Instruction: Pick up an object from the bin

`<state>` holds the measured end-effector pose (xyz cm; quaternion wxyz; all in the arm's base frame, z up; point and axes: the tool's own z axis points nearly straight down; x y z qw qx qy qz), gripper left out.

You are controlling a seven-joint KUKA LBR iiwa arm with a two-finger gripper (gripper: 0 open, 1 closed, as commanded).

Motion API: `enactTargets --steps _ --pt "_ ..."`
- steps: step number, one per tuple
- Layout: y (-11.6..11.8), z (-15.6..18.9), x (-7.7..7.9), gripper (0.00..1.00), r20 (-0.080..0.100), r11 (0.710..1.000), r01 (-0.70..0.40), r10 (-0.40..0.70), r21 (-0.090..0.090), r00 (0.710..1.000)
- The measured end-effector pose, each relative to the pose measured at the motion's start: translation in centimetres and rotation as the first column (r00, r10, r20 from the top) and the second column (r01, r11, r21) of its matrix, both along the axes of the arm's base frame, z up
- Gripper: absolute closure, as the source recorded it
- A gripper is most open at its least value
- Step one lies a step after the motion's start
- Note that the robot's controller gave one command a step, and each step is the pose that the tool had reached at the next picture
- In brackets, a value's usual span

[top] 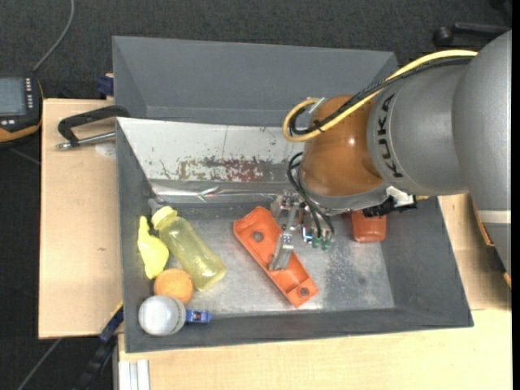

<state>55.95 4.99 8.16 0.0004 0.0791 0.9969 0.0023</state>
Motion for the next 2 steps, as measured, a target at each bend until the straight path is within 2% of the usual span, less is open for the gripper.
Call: enactTargets --steps 1,2 --pt "-3.01 -1.06 -2.39 1.00 -0.002 0.997 -0.082 0.082 0.000 0.997" --pt "-3.02 -1.06 -2.39 1.00 -0.002 0.997 -0.082 0.082 0.000 0.997"
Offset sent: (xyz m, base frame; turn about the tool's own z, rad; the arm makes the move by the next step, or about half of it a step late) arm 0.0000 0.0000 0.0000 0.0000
